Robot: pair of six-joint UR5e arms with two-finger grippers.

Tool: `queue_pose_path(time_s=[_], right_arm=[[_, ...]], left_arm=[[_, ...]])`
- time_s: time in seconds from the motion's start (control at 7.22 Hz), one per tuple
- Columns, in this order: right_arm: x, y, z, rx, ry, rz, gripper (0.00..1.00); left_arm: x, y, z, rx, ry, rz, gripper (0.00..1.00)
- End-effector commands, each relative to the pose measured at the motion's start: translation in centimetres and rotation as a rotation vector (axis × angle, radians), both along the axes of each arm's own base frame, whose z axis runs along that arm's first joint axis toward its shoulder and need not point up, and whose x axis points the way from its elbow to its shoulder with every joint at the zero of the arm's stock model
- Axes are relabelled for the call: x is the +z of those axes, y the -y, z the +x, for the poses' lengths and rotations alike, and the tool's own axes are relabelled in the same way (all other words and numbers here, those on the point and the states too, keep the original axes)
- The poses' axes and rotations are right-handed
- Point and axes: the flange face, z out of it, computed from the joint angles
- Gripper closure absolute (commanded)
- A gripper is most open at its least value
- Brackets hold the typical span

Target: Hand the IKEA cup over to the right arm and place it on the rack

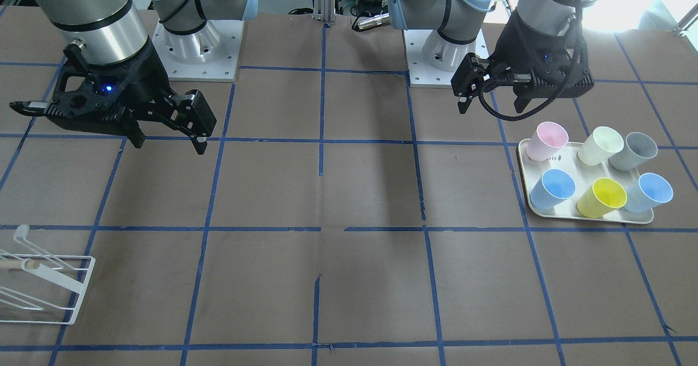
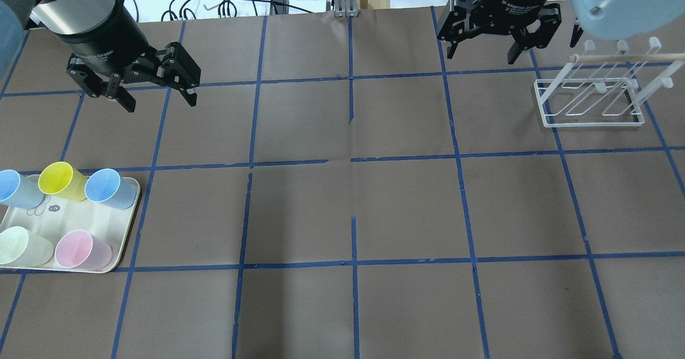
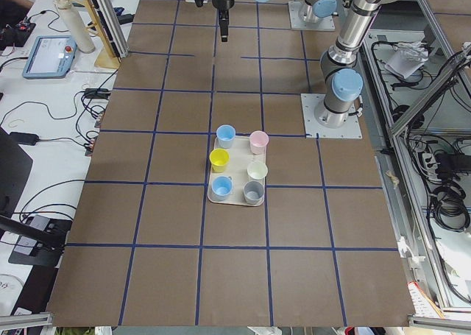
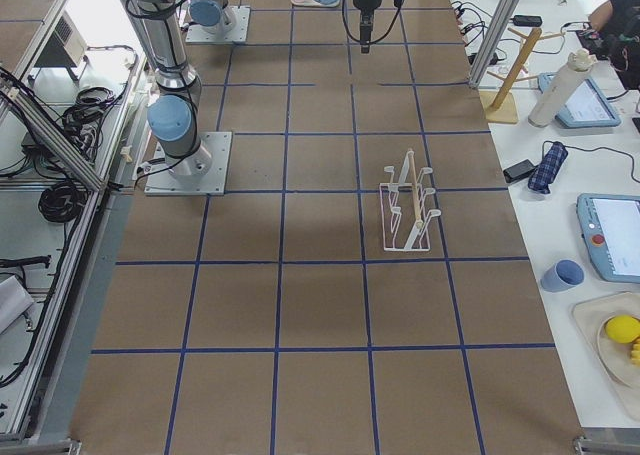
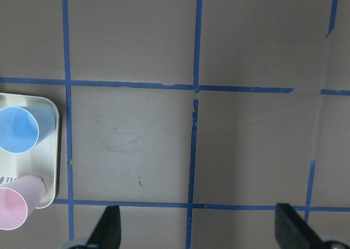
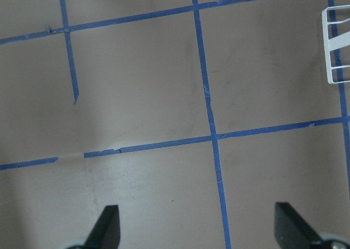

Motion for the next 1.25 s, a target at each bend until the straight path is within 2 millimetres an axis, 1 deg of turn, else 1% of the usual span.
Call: queue_pose_path(time_s=[0.0,0.28,0.42,0.55,0.69,0.83,0.97,1.11], right_arm=[[-0.1,0.2,-0.1,0.008,-0.012,-0.003,0.0],[0.0,0.2,-0.3,0.041,-0.018,-0.005,0.0],[0.2,0.0,-0.3,0.065,-0.022,-0.01,0.0],[0.1,0.1,-0.3,0.102,-0.025,-0.008,0.0],[0.2,0.0,-0.3,0.086,-0.021,-0.011,0.0],[0.2,0.0,-0.3,0.086,-0.018,-0.011,0.0],[0.2,0.0,-0.3,0.086,-0.018,-0.009,0.0],[0.3,-0.1,-0.3,0.085,-0.017,-0.011,0.0]], left_arm=[[-0.1,0.0,0.0,-0.001,0.0,0.001,0.0],[-0.6,-0.1,0.1,-0.02,-0.001,0.016,0.0],[-1.1,-0.4,0.7,-0.047,-0.003,0.026,0.0],[-1.6,-0.2,3.3,-0.099,-0.008,0.037,0.0],[-2.3,0.0,6.2,-0.11,-0.016,0.047,0.0],[-2.5,0.3,8.9,-0.137,-0.026,0.042,0.0],[-2.7,0.4,12.4,-0.151,-0.031,0.043,0.0],[-3.7,0.7,17.7,-0.166,-0.045,0.053,0.0]])
